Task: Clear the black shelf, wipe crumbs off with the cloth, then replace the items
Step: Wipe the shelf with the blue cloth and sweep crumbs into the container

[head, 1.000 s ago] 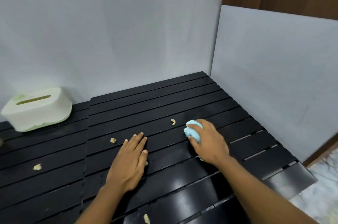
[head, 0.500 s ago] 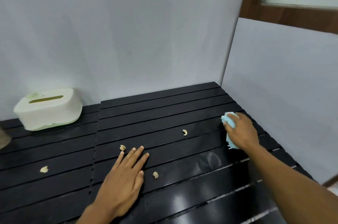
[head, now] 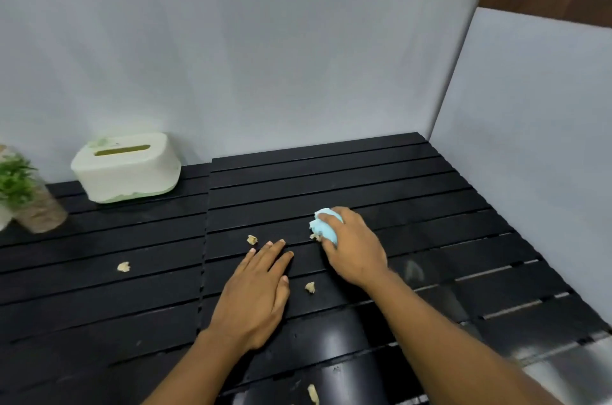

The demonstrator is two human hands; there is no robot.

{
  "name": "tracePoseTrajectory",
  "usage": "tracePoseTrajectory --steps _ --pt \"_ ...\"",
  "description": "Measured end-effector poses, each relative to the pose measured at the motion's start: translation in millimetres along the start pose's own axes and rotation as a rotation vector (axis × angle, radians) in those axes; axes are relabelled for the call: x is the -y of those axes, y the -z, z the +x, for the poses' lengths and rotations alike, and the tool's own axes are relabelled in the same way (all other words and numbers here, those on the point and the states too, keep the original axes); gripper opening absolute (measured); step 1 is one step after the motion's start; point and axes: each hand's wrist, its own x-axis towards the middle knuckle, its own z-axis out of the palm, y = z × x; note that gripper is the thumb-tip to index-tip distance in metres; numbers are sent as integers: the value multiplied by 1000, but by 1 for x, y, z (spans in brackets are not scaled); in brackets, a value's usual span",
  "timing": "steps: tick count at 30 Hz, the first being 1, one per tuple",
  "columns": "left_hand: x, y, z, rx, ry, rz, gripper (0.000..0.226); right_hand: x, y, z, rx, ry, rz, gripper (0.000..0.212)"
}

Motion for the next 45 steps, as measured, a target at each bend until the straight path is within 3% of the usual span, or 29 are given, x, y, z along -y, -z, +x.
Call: tracePoseTrajectory --steps 4,8,13,16,20,31,35,38,41,45 --pt "-1 5 -23 -113 151 32 49 45 -19 -13 70 170 151 43" --pt "14 11 -48 -52 190 51 64 30 4 -11 -61 76 332 41" --pt "38 16 -55 -9 146 -5 75 -44 57 -12 -143 -123 -52 40" --pt "37 15 -57 -17 167 -31 75 -72 59 -37 -96 -251 -96 41" --pt "34 15 -57 -17 179 -20 74 -47 29 -59 -147 -134 -13 45" --pt "37 15 -59 -32 175 -75 76 88 -22 -62 47 133 141 46" --pt "47 20 -57 -39 144 -88 76 65 2 -42 -45 43 267 43" --pt "52 20 -55 -62 163 -81 74 15 34 -24 -131 -30 114 41" --pt "49 17 -54 -84 214 -65 74 -44 61 -12 -119 -232 -99 41" --pt "46 17 -52 -72 242 -37 73 -71 57 -3 -115 -341 -146 38"
